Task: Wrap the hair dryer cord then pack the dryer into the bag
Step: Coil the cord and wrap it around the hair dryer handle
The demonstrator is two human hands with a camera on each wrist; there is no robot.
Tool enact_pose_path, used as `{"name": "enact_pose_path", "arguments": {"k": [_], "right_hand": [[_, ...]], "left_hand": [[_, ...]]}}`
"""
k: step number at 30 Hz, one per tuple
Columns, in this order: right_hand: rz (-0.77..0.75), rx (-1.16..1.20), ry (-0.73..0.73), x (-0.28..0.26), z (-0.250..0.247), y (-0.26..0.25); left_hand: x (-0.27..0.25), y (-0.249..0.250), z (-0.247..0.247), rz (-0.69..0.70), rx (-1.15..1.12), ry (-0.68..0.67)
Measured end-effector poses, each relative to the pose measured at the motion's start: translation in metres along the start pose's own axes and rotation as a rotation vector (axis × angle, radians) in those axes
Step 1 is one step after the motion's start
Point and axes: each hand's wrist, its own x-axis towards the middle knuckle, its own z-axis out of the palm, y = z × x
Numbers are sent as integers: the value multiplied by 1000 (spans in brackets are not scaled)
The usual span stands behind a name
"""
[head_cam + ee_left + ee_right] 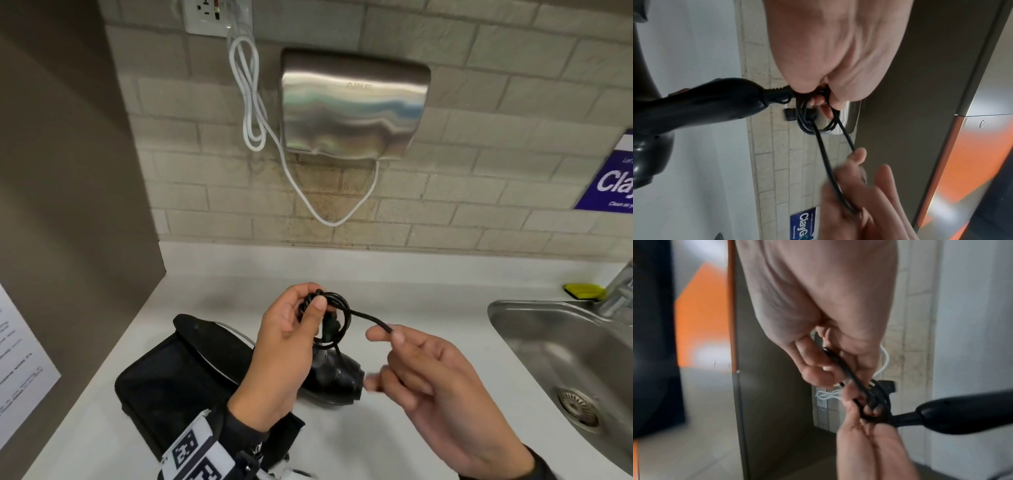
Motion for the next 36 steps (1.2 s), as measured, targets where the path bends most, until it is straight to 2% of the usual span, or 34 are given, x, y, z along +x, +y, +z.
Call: {"name": "enact_pose_path", "arguments": {"k": [1, 3, 7, 11, 19, 24, 30, 36], "right_hand": [[47, 23, -10, -1, 1, -3], [109, -80, -41, -2, -1, -5], [53, -385, -87, -3, -3, 2], [25, -357, 1, -8, 2, -2], [-492, -840, 172, 3, 12, -31], [-545, -867, 169, 26, 13, -40], [-548, -794, 171, 46, 14, -29], [-461, -609, 268, 58, 4, 1]], "left_hand": [[2, 0, -2, 0, 4, 9], [4, -1, -6, 17, 36, 15], [4, -3, -11, 33, 66, 11], [2, -1, -9, 73, 87, -1], [-7, -3, -2, 176, 210, -123], [-17, -6, -1, 221, 276, -205], [-24, -7, 1, 197, 130, -246], [-22, -10, 2, 203, 108, -187]]}}
